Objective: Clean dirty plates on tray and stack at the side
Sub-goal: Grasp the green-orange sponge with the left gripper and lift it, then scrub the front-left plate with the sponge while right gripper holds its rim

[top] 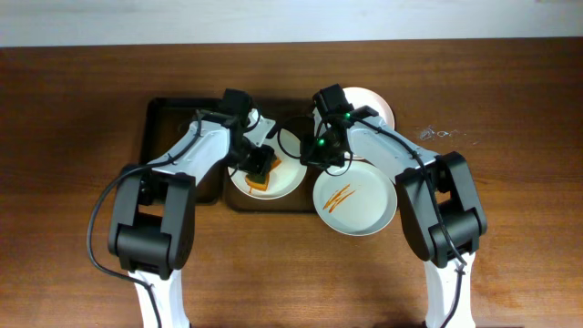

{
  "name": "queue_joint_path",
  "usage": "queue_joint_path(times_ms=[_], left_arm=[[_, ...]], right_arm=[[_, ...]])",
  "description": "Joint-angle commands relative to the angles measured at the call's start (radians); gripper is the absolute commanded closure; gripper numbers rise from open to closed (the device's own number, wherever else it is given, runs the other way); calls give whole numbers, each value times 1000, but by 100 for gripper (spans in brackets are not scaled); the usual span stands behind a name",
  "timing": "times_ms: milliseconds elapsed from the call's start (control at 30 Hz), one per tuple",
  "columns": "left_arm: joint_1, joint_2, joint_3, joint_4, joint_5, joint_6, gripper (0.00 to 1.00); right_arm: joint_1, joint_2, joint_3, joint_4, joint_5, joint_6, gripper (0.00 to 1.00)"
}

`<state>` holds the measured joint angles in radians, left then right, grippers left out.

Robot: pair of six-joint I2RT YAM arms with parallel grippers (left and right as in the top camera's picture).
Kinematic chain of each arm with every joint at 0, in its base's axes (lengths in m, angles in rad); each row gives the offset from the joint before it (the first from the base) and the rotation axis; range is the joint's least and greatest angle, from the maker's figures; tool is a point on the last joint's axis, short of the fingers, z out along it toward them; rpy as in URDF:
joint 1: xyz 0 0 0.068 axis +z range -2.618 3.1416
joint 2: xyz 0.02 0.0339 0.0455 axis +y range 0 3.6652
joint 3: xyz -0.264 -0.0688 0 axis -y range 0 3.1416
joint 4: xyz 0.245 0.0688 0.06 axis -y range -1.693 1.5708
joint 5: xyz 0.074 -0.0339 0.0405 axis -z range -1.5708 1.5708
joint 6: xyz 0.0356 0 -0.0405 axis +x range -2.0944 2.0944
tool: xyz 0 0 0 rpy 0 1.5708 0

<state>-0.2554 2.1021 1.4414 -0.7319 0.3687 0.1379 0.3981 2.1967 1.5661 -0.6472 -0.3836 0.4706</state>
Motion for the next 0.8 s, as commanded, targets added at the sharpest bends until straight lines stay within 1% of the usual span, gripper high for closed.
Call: queue_joint_path(times_ms=[0, 33, 67, 100, 133, 167, 200, 233, 267, 300, 367, 400, 433, 467, 533, 600, 633, 667, 767], left_arm=[[56, 27, -25, -55, -206, -154, 100], [63, 27, -25, -39, -344, -234, 100], [61, 27, -25, 19, -461, -258, 100], [60, 27, -25, 115, -478, -257, 100], [57, 27, -25, 162, -478, -257, 100], [51, 27, -25, 245, -475, -257, 100], [44, 28, -25, 302, -443, -257, 100], [33, 28, -25, 338, -386, -244, 100], [16, 28, -25, 342, -288, -190, 100], [3, 28, -25, 322, -223, -151, 100], [-9, 27, -14, 233, -84, -55, 100], [-9, 27, 13, 137, 13, 8, 100], [-9, 27, 38, 57, 85, 45, 100], [-9, 27, 50, 5, 127, 51, 100], [0, 27, 52, -74, 122, 8, 100], [19, 28, 52, -54, -84, -122, 100], [23, 28, 52, -15, -351, -251, 100], [22, 28, 52, 17, -514, -331, 100], [18, 28, 52, 101, -566, -336, 100]], right_arm=[[1, 18, 3, 2, -10, -3, 96], [1, 18, 3, 4, -10, -3, 96], [1, 18, 3, 6, -10, -3, 96], [1, 18, 3, 7, -10, -3, 96], [1, 18, 3, 7, -10, -3, 96], [1, 18, 3, 7, -10, -3, 96], [1, 18, 3, 7, -10, -3, 96], [1, 18, 3, 8, -10, -3, 96], [1, 18, 3, 8, -10, -3, 96], [1, 18, 3, 8, -10, -3, 96], [1, 18, 3, 8, -10, -3, 96], [1, 18, 3, 8, -10, -3, 96], [1, 18, 3, 8, -10, -3, 96], [1, 18, 3, 8, -10, -3, 96], [1, 18, 3, 8, -10, -3, 96], [1, 18, 3, 8, -10, -3, 96], [1, 18, 3, 8, -10, -3, 96], [1, 18, 3, 8, -10, -3, 96], [1, 18, 3, 8, -10, -3, 96]])
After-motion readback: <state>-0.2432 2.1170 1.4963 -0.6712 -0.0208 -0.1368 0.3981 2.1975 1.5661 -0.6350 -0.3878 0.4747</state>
